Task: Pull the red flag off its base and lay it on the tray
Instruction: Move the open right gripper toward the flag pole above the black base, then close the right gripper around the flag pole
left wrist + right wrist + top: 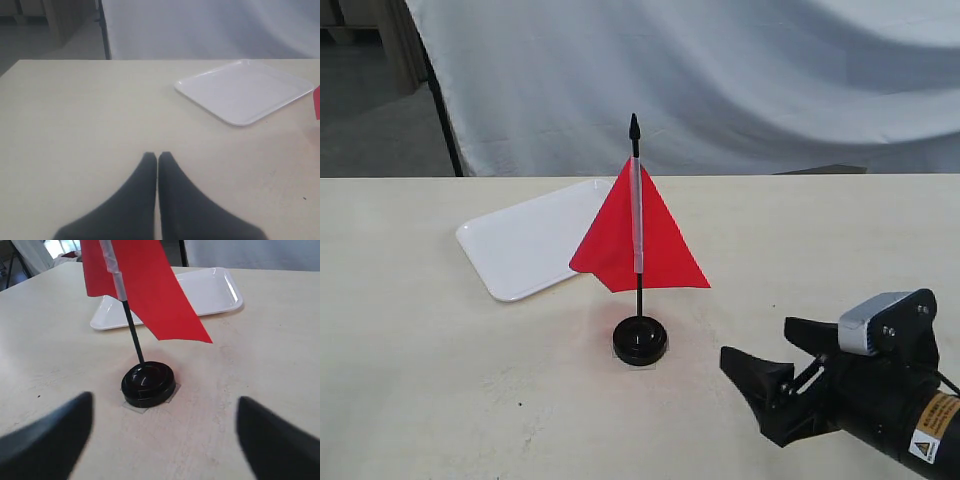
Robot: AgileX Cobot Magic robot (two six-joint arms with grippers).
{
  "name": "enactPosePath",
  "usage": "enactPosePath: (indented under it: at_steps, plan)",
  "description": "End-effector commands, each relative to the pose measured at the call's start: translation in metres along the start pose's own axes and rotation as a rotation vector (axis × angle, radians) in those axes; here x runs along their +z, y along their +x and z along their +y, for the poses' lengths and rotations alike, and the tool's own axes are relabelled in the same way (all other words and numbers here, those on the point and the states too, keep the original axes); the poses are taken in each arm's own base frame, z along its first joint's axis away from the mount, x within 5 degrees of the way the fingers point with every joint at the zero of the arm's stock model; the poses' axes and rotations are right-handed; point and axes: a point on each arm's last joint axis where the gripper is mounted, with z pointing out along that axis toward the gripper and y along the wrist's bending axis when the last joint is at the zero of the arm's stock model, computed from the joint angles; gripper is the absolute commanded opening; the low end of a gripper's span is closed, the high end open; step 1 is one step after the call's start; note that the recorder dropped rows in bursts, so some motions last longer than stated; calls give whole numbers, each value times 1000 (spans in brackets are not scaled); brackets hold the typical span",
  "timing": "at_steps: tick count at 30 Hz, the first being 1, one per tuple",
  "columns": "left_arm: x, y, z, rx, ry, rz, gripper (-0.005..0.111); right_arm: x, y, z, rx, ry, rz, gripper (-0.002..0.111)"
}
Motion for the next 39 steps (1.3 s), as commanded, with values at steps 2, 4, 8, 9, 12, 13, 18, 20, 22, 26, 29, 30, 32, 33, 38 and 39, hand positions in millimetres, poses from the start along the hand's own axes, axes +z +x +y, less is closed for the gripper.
enactPosePath:
  at_steps: [2,4,8,9,12,13,18,20,22,26,29,30,32,33,38,39]
  plan:
    - [0,0,0,-7,4,-3,1,10,-9,6,-49,-116,-32,103]
    - [0,0,0,-7,4,-3,1,17,-16,9,-43,-167,-46,103]
    - [0,0,0,-7,4,-3,1,33,-27,16,-68,-220,-72,103]
    - [0,0,0,-7,4,-3,1,38,-27,18,-83,-225,-46,103]
    - [0,0,0,-7,4,-3,1,56,-30,22,-142,-238,-8,103]
    - [0,0,0,-7,4,-3,1,61,-31,24,-167,-243,-5,103]
    - [0,0,0,-7,4,-3,1,84,-34,23,-243,-234,-2,103]
    - [0,0,0,-7,4,-3,1,91,-36,19,-234,-211,-13,103]
    - [0,0,0,-7,4,-3,1,99,-37,15,-224,-192,-21,103]
    - [0,0,0,-7,4,-3,1,129,-37,7,-255,-199,-38,103]
    - [0,0,0,-7,4,-3,1,146,-37,2,-261,-202,-50,103]
    - [0,0,0,-7,4,-3,1,151,-38,2,-240,-216,-71,103]
    - [0,0,0,-7,4,-3,1,153,-42,3,-215,-233,-107,103]
    - [0,0,0,-7,4,-3,1,153,-44,4,-221,-238,-117,102]
    - [0,0,0,-7,4,-3,1,152,-45,7,-234,-270,-135,14]
    - [0,0,0,-7,4,-3,1,152,-43,8,-242,-290,-127,2]
